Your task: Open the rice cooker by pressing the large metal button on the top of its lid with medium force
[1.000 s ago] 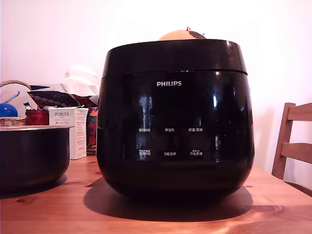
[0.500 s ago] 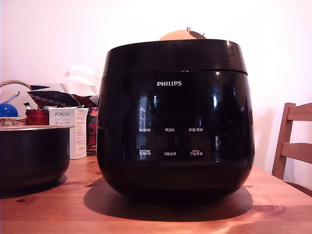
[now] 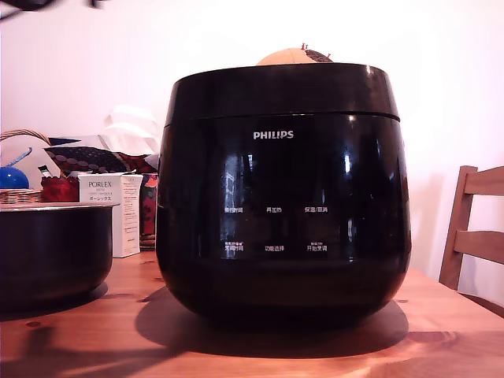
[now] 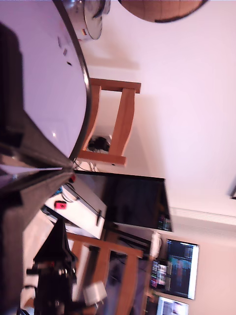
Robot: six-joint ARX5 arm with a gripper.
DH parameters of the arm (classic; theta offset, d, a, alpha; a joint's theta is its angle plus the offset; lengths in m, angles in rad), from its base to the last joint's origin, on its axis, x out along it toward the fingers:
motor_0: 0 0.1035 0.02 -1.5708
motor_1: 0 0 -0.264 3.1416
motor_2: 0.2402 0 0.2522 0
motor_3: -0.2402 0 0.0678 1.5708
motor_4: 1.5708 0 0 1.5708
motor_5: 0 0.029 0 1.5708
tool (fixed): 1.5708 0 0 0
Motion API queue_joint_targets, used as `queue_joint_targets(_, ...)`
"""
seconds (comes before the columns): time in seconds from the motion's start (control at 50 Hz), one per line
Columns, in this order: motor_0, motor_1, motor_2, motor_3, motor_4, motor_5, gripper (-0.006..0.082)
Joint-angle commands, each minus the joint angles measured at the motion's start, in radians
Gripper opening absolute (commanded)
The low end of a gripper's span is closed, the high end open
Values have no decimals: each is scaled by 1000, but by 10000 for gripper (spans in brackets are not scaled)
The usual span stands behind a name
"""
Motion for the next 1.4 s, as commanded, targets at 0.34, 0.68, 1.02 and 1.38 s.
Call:
queue_joint_targets(0.34, -51, 209, 117, -108, -122, 136, -22)
queue_joint_targets(0.68, -52, 223, 118, -220, -197, 182, -22)
queue_joint_targets(1.02, -72, 275, 118, -345, -195, 222, -22)
queue_joint_targets(1.38, -82, 312, 118, -429, -202, 241, -22)
